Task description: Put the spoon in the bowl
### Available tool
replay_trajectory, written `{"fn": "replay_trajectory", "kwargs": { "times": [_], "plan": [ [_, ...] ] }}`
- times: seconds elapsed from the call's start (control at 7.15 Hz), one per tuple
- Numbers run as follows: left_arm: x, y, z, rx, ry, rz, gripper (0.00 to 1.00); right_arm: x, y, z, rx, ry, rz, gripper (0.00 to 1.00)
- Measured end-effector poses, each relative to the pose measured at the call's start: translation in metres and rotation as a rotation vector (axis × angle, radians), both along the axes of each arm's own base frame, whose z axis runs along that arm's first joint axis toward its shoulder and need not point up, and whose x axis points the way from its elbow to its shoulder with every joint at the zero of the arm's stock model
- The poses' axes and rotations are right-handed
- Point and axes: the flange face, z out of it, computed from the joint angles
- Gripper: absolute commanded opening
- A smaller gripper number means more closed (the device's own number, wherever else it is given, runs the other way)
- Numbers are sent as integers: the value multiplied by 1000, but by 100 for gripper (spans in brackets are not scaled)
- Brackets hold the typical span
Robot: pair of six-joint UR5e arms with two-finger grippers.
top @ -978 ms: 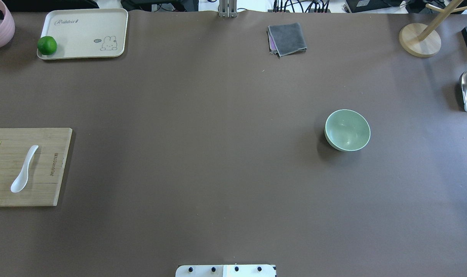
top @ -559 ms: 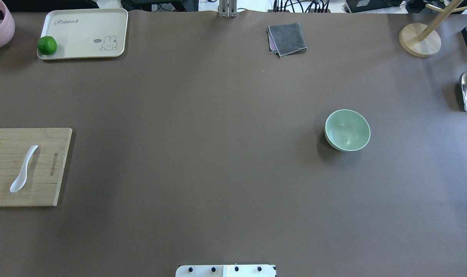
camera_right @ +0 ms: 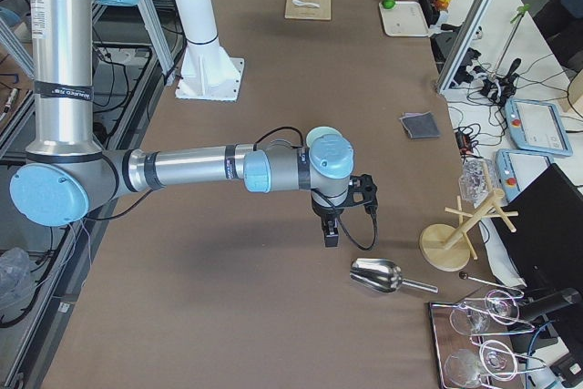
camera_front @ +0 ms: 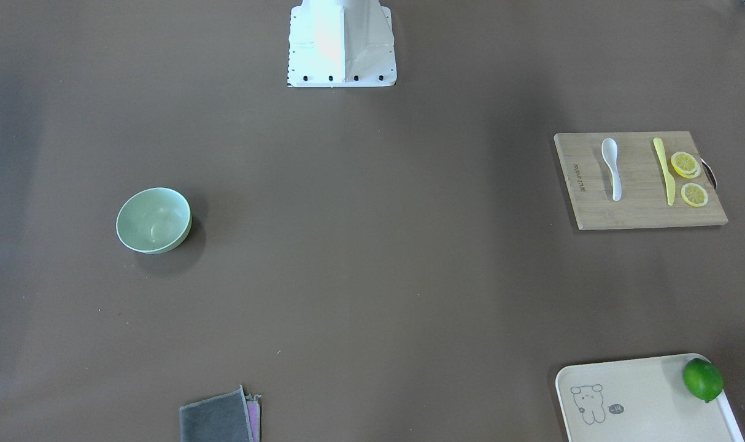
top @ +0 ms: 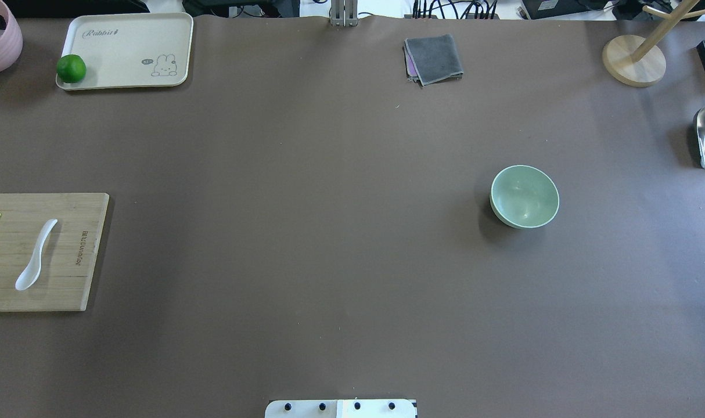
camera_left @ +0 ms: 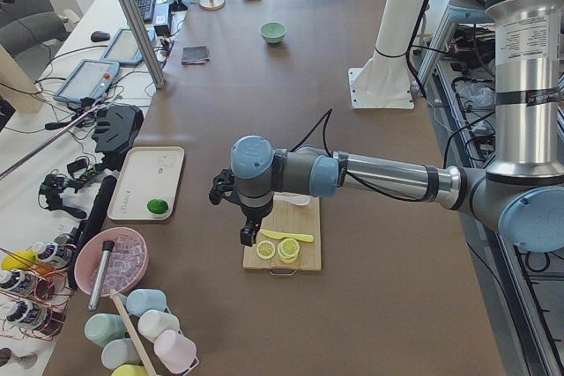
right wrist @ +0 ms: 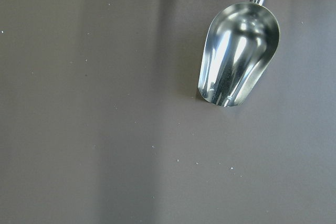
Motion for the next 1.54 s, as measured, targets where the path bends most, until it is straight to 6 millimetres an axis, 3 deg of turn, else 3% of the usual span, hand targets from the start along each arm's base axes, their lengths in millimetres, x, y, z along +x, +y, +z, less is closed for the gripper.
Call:
{"fn": "replay_trajectory", "kwargs": {
  "times": [0.84,1.54],
  "plan": [
    [0,1,-16,38,2,-2,98,-3,-4,-7,16,-22,-3,100],
    [0,1,-25,51,3,-5,98,-18,-7,-34,45,-67,-19,100]
  ]
}}
